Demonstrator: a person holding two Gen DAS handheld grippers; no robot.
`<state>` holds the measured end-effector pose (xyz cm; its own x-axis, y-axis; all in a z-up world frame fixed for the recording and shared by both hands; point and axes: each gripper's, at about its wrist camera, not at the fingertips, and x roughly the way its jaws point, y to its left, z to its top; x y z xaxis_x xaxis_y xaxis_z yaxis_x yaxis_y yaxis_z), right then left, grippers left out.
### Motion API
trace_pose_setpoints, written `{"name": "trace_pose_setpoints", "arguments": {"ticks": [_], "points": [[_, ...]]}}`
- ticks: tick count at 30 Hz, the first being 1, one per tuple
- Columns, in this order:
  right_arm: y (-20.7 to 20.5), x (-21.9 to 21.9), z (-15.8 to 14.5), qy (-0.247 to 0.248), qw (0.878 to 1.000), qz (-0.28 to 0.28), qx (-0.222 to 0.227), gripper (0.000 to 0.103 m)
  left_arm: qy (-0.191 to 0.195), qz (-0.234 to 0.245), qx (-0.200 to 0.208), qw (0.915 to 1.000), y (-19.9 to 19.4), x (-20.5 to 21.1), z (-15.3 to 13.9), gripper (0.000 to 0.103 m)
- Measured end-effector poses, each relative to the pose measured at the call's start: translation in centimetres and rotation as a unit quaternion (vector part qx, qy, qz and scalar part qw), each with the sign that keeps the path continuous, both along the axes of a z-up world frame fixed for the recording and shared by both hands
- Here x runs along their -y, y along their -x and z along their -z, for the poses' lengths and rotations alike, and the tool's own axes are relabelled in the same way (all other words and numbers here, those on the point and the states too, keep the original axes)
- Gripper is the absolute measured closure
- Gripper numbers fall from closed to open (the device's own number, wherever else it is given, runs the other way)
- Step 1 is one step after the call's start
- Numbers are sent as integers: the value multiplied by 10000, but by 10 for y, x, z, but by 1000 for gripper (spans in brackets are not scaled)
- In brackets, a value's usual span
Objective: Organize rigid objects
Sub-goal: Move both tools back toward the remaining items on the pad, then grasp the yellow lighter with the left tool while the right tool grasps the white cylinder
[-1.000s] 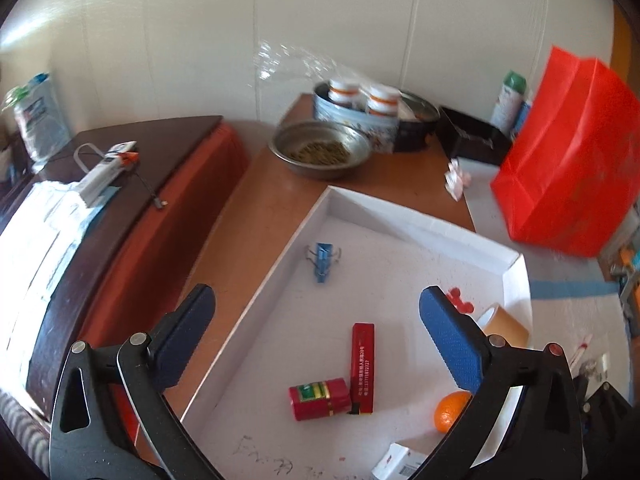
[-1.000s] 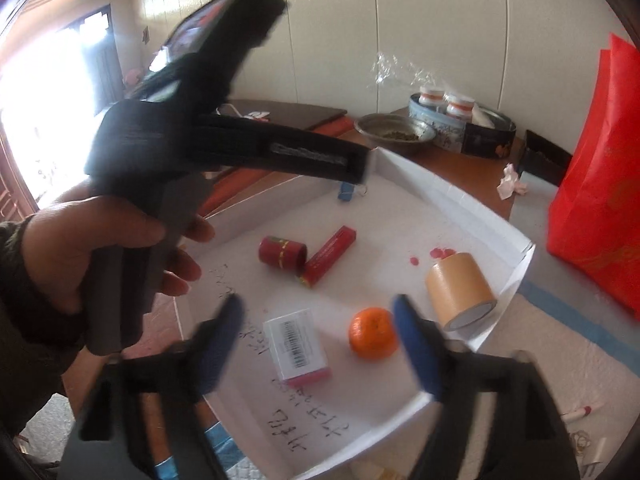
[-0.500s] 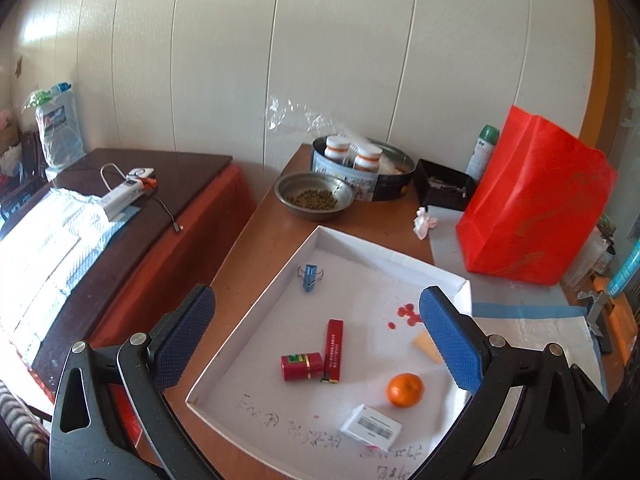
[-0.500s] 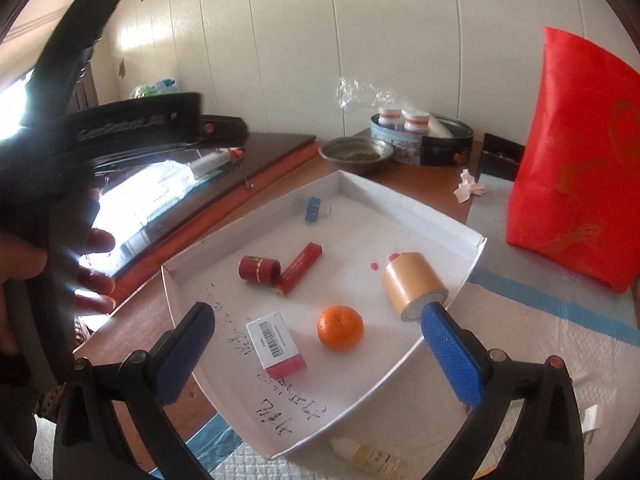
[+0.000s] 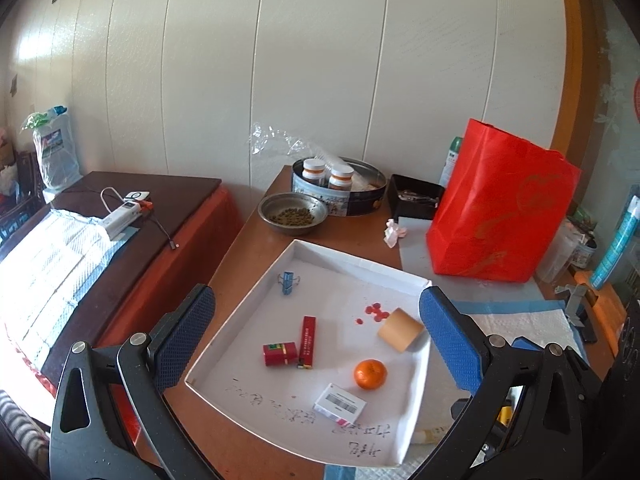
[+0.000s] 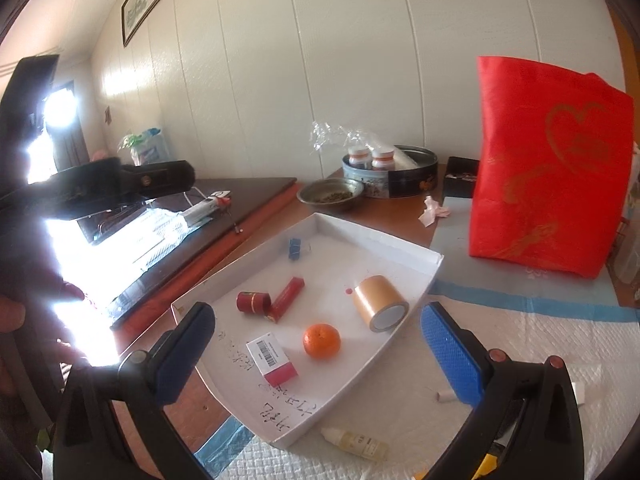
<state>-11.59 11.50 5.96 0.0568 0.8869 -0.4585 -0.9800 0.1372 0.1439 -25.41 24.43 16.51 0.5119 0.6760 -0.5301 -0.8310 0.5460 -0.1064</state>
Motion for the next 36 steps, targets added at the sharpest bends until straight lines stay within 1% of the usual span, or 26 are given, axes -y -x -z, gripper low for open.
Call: {"name": "trace_pose_setpoints", "arguments": {"ticks": [3, 7, 9, 12, 15, 18, 21, 22, 25, 28, 30, 32, 33, 36], "points": [[-5, 6, -1, -34, 10000, 76, -48, 0, -5, 82, -11, 10000, -4, 6, -1, 0], [-22, 19, -6, -124, 9993, 343, -78, 0, 41, 213, 0, 9998, -10, 9, 2, 0], [-38, 29, -11, -207, 9980, 584, -115, 0, 122, 385, 43, 9992, -14, 10, 7, 0], [-73, 51, -18, -351, 9931, 1098, -197, 0, 272, 715, 126, 9970, -24, 13, 16, 0], [-108, 74, -19, -398, 9850, 1658, -256, 0, 449, 1034, -5, 9936, -43, 19, 31, 0], [-140, 97, -13, -366, 9755, 2139, -365, 0, 621, 1470, -146, 9871, -65, 31, 47, 0], [-163, 120, -3, -273, 9675, 2466, -482, 0, 781, 2094, -523, 9733, -93, 52, 69, 0], [-168, 123, -1, -248, 9659, 2531, -493, 0, 805, 2227, -624, 9696, -100, 59, 74, 0], [-181, 137, 12, -90, 9615, 2699, -508, 0, 947, 2727, -998, 9522, -125, 85, 94, 0], [-193, 146, 27, 138, 9577, 2812, -595, 0, 939, 3104, -1380, 9358, -147, 109, 113, 0], [-199, 148, 40, 330, 9596, 2687, -762, 0, 885, 3188, -1653, 9291, -156, 120, 124, 6], [-198, 144, 49, 478, 9642, 2476, -825, 0, 915, 3264, -1913, 9211, -167, 127, 138, 23], [-197, 144, 54, 542, 9654, 2421, -807, 0, 969, 3303, -2051, 9162, -172, 131, 145, 26], [-198, 146, 66, 686, 9671, 2273, -916, 0, 968, 3392, -2313, 9067, -182, 135, 160, 29]]}}
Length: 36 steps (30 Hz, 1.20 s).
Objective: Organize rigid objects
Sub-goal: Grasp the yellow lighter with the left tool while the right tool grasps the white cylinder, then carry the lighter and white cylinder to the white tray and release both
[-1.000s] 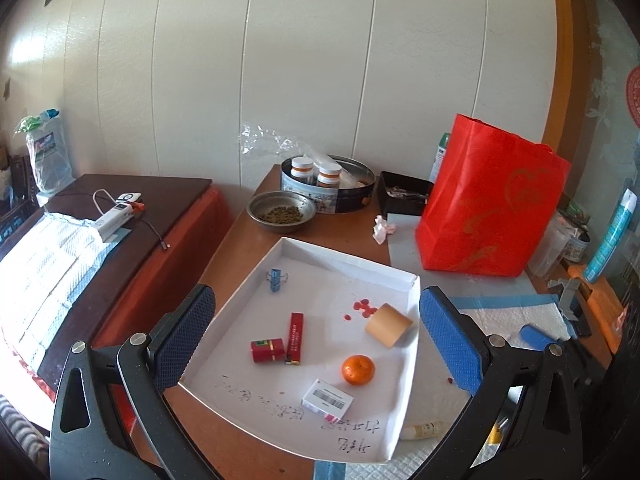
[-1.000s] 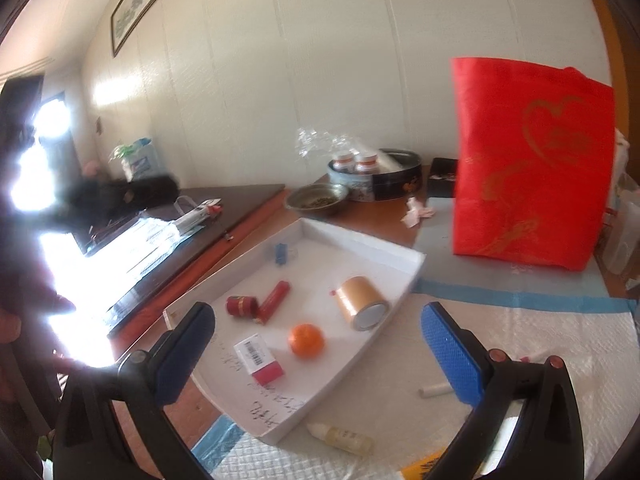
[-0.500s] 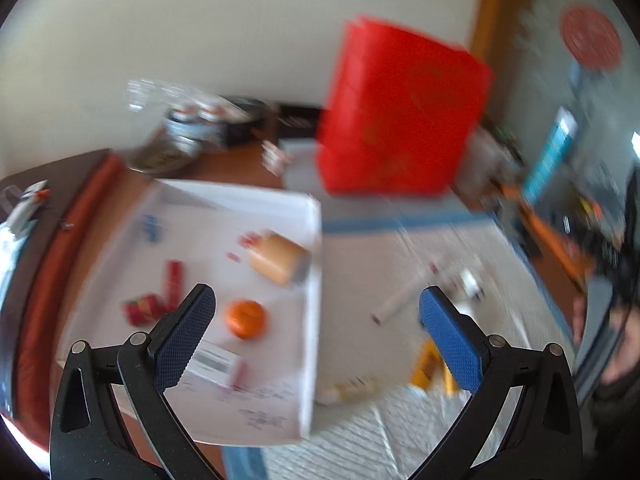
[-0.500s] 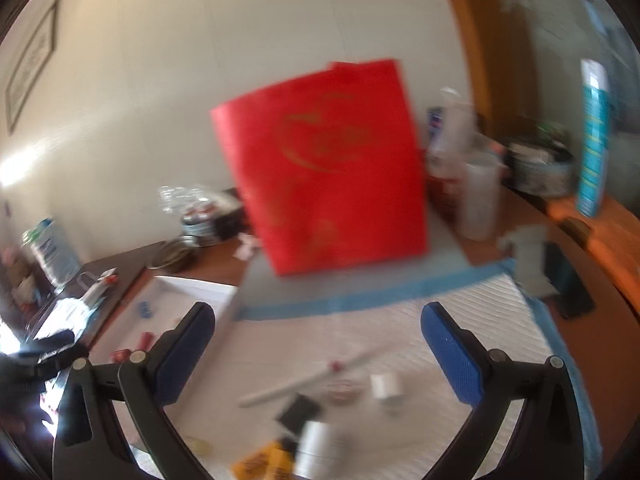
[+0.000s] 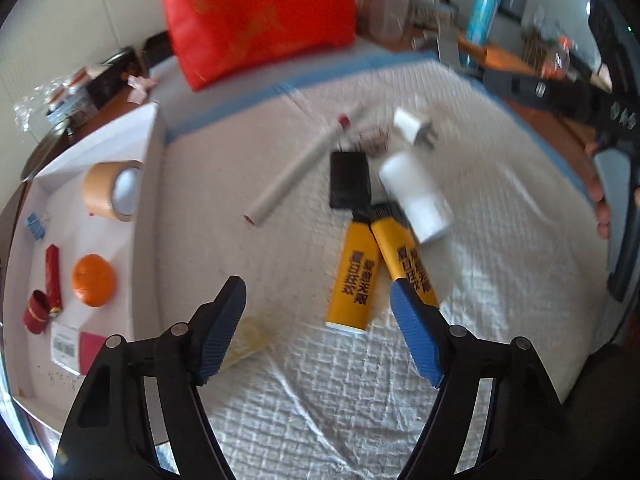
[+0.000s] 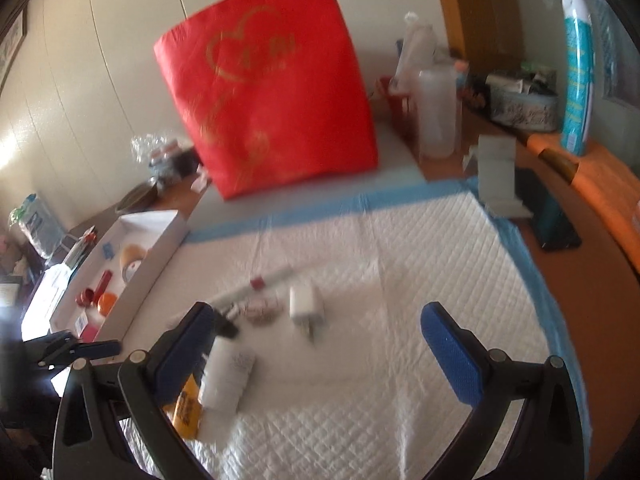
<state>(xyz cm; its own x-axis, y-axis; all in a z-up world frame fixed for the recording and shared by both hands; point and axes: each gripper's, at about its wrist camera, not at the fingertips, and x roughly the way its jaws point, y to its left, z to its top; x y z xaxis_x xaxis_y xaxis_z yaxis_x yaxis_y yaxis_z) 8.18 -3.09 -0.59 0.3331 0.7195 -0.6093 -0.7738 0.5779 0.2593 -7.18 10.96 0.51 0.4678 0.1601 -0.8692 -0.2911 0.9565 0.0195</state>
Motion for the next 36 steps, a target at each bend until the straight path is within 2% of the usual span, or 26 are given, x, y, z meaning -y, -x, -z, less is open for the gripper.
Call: {"name": "trace_pose_setpoints", "arguments": {"ticks": [3, 6, 11, 13, 15, 16, 18, 20, 21, 22, 28, 33, 36], "points": [[0, 0, 2, -31, 9999, -166, -28, 0, -90, 102, -290, 9995, -12, 6, 16, 36], [5, -5, 2, 46, 9989, -465, 57, 0, -7, 133, -214, 9997, -17, 6, 18, 45], [27, -24, 24, 597, 9876, -1446, 135, 2, 135, 278, -96, 9995, -23, 13, 16, 79], [33, -31, 31, 689, 9852, -1569, 102, 8, 144, 173, -54, 9997, -21, 14, 15, 79], [33, -40, 36, 678, 9854, -1561, -21, 22, 187, 25, -15, 9998, -17, 10, 15, 79], [33, -45, 40, 736, 9852, -1548, -17, 33, 207, -55, -14, 9998, -14, 7, 14, 79], [36, -54, 46, 858, 9830, -1620, -55, 40, 262, -213, 13, 9994, -9, 2, 14, 79], [39, -62, 54, 995, 9803, -1698, -153, 41, 375, -362, 89, 9986, -4, -4, 12, 79], [41, -64, 54, 991, 9808, -1676, -81, 46, 413, -429, 143, 9981, -1, -7, 10, 79], [42, -64, 53, 969, 9807, -1696, -34, 67, 431, -512, 236, 9975, 3, -9, 6, 79], [37, -49, 35, 612, 9848, -1624, 52, 67, 299, -722, 764, 9940, 21, -11, -31, 79], [28, -27, -3, -1, 9906, -1358, 171, 67, 68, -894, 1288, 9876, 39, -12, -70, 79], [28, -18, -34, -405, 9909, -1237, 355, 67, -107, -1115, 1659, 9797, 57, -25, -102, 79]]}}
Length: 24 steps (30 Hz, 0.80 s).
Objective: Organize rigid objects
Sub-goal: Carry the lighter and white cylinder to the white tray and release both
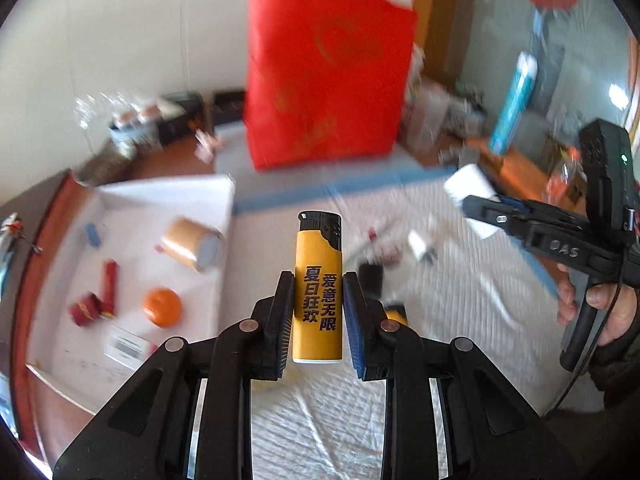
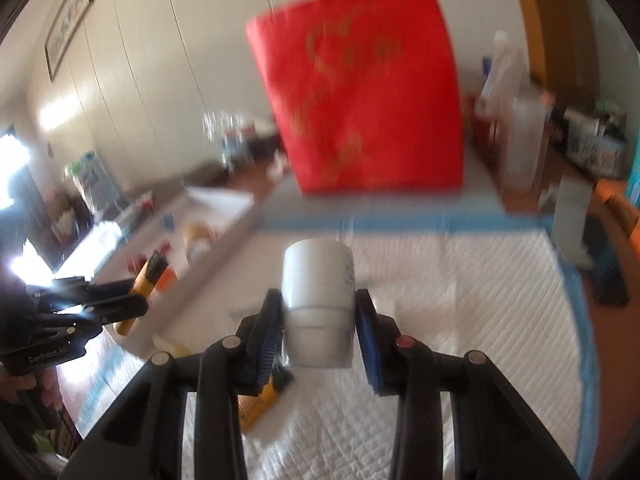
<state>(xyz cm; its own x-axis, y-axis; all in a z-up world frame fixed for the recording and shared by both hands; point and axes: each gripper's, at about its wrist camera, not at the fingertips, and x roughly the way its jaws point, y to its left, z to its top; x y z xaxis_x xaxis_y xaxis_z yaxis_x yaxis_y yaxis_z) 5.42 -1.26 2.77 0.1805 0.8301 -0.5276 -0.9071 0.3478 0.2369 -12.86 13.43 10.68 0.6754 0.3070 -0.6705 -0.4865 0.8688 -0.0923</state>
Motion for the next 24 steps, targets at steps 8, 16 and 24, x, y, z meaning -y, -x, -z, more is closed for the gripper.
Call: {"name": "trace_pose_setpoints", "arguments": {"ticks": [8, 16, 24], "points": [[16, 14, -74, -1018, 9941, -11, 381, 67, -389, -694, 716, 9943, 60, -26, -63, 79], [29, 27, -127, -1799, 9826, -73, 447, 67, -348, -1119, 897, 9891, 101, -45, -68, 79], [50, 28, -174, -2397, 9669, -41, 871, 67, -354, -1306, 1045, 9853, 133, -54, -73, 79]]}}
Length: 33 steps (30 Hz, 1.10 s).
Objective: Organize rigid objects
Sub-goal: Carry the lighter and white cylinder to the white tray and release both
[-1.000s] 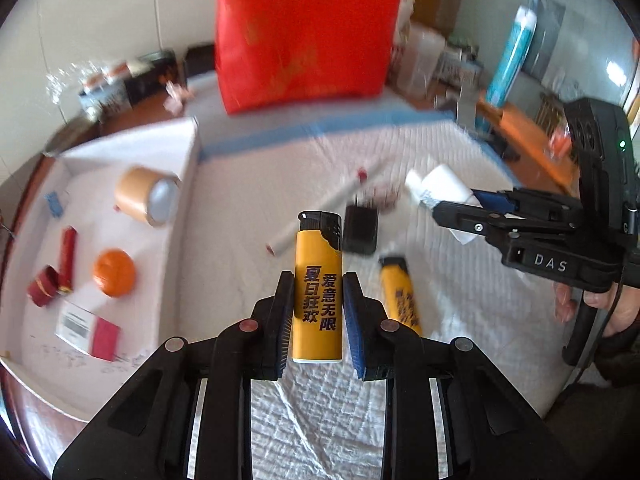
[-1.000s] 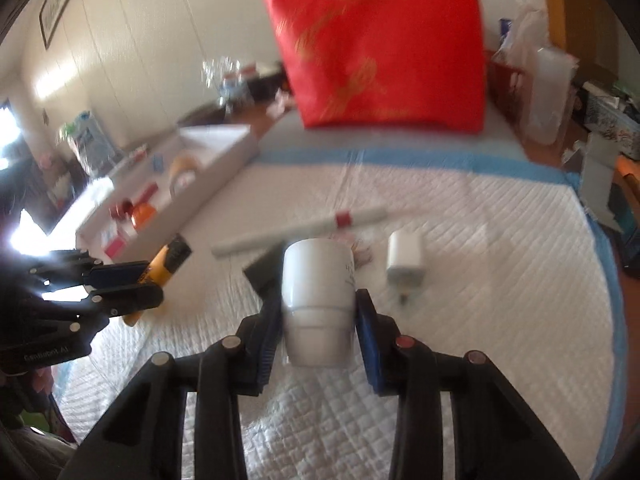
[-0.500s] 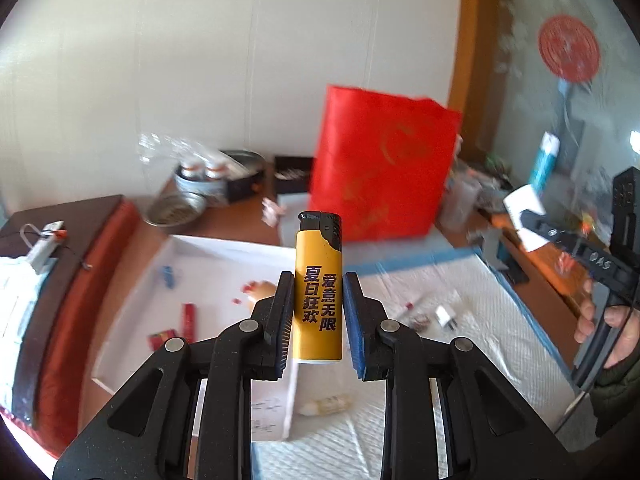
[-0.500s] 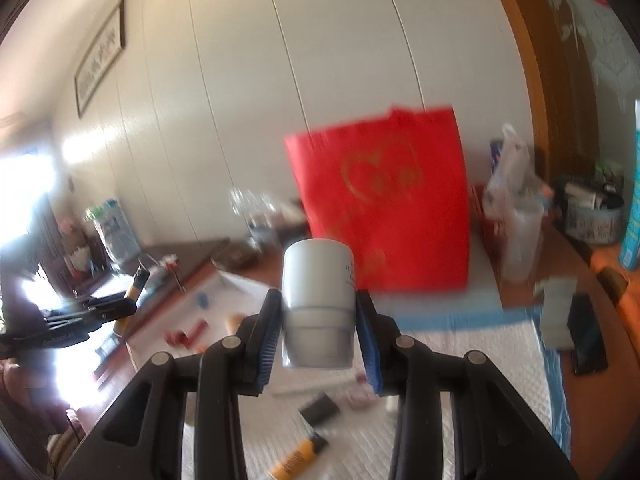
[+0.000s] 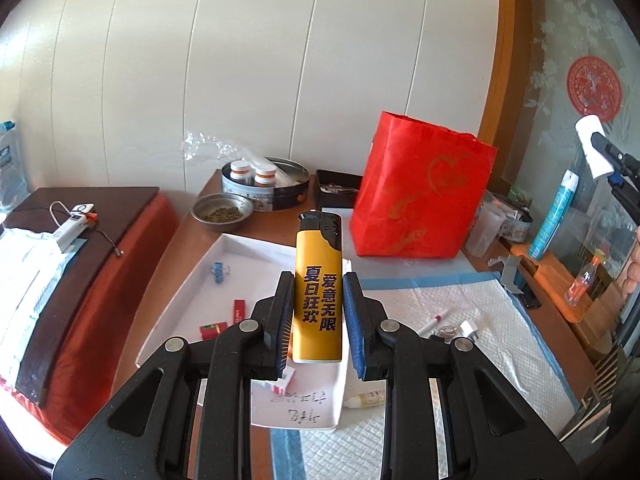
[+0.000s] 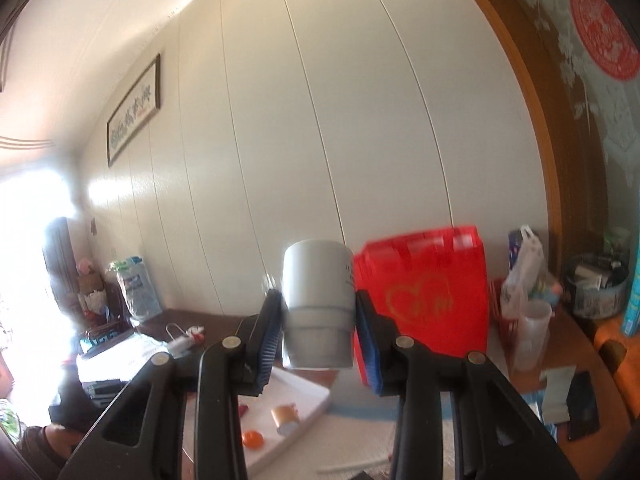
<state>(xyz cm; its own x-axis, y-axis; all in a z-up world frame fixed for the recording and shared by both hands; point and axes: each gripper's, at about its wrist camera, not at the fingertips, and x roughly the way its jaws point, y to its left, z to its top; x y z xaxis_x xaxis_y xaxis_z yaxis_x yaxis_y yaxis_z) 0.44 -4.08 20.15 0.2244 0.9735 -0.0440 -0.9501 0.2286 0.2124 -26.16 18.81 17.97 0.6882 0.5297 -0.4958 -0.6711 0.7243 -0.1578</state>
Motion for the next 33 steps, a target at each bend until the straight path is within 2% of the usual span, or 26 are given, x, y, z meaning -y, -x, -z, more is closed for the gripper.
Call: {"name": "trace_pose_setpoints", "arguments": {"ticks": [9, 33], "points": [[9, -23, 10, 116, 9994, -200, -249, 67, -33, -117, 86, 9999, 27, -10, -4, 79], [47, -67, 12, 441, 9971, -562, -256, 67, -37, -195, 227, 9995, 56, -36, -7, 79]]}}
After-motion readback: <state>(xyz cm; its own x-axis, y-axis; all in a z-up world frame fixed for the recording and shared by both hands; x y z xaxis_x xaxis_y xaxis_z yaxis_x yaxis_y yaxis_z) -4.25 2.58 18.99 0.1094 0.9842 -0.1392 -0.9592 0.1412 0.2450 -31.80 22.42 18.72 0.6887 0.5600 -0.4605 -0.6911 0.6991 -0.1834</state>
